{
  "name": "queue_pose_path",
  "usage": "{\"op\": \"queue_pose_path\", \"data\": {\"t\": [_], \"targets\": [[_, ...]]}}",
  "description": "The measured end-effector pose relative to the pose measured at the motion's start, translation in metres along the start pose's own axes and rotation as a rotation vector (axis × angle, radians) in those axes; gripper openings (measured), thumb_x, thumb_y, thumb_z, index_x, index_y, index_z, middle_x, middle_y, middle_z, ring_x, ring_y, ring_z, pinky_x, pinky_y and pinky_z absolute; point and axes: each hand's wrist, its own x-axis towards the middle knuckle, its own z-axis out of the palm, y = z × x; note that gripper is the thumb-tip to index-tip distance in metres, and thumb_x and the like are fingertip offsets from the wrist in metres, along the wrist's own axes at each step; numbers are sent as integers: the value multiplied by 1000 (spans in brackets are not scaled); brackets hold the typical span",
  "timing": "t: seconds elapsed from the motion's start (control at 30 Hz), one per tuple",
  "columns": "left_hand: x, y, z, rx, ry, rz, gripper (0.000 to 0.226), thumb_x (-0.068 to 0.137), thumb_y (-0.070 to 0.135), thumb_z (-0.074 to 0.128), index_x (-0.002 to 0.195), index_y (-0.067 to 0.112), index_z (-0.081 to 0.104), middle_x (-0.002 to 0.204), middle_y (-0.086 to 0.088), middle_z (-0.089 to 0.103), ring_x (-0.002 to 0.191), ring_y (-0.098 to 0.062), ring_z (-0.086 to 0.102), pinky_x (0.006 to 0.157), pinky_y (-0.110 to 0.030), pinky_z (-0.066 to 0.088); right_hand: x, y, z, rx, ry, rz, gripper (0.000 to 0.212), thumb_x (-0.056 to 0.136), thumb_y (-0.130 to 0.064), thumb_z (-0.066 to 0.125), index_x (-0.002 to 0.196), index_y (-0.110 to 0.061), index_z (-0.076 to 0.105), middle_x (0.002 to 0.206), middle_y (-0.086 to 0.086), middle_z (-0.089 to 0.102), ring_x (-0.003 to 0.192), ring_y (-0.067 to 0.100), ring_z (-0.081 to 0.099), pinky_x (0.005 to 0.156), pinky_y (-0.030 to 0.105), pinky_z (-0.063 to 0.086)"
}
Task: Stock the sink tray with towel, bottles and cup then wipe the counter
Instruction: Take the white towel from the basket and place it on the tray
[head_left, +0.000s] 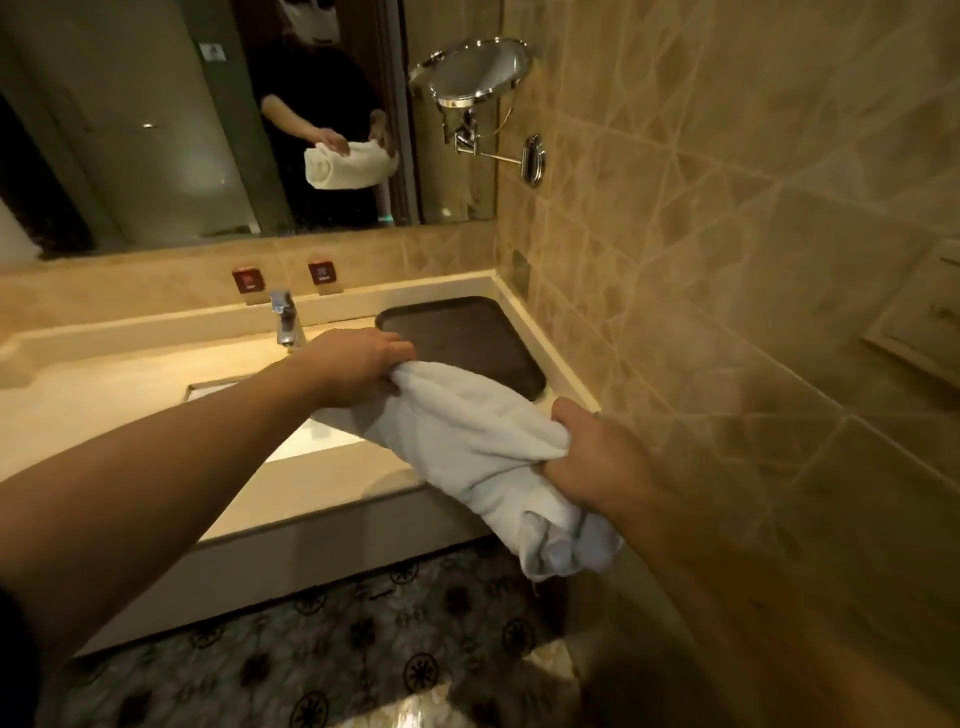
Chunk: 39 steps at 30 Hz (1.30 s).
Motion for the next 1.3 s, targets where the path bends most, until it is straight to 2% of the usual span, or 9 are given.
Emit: {"op": "queue_pose_path", "data": {"t": [0.13,0.33,0.47,0.57,0.7,0.83,1.0,1.2,1.3], "targets": [[45,-14,3,67,-8,-18,37,91,31,68,126,27,58,119,-1,62,108,-22,58,87,-34,50,36,16,7,5,22,19,35,82,-36,70,81,-30,36,72,-9,47,69,21,51,65,32,37],[130,-47,35,87,19,-3,42,88,31,73,127,34,59,120,3,64,108,-21,60,93,-37,50,99,35,24,48,29,115,26,83,-35,69,90,-28,46,82,-5,59,73,17,57,59,29,40],[207,-80,72,93,34,82,43,89,27,70,129,33,58,124,3,64,110,-22,59,94,-39,49,154,49,38,95,12,227,30,79,-41,73,91,-31,47,85,-8,60,75,14,56,62,28,39],[270,-110,100,73,45,183,40,90,20,64,128,30,58,121,2,65,107,-22,60,91,-39,48,201,55,49,147,-9,334,31,75,-41,75,89,-29,49,84,-9,62,77,14,60,67,33,50],[354,-148,130,41,7,279,43,88,11,57,128,27,58,121,2,64,111,-24,58,91,-41,47,266,62,64,204,-30,452,35,74,-41,76,100,-34,52,93,-10,64,86,17,63,81,40,56],[431,-175,158,20,-32,354,48,89,9,52,134,26,56,132,1,61,118,-26,57,98,-45,45,330,72,80,171,-49,512,32,83,-36,75,108,-28,56,99,-4,65,90,18,63,82,40,56],[504,-195,201,11,-61,395,54,90,8,51,141,25,51,139,1,57,121,-28,56,101,-42,43,388,88,99,43,-64,527,38,91,-33,70,125,-21,56,120,4,64,110,24,62,97,43,52],[534,-194,247,-150,25,320,43,97,20,51,140,24,52,143,-4,55,130,-30,48,110,-45,31,413,104,125,-208,-117,555,55,97,-34,61,146,-21,39,142,7,51,128,25,51,106,39,43],[522,-183,261,-260,226,-28,45,88,36,64,127,17,51,131,-11,57,121,-34,50,97,-49,40,408,101,134,-506,42,292,52,89,-23,71,136,-12,54,134,15,59,122,33,56,104,45,45]]}}
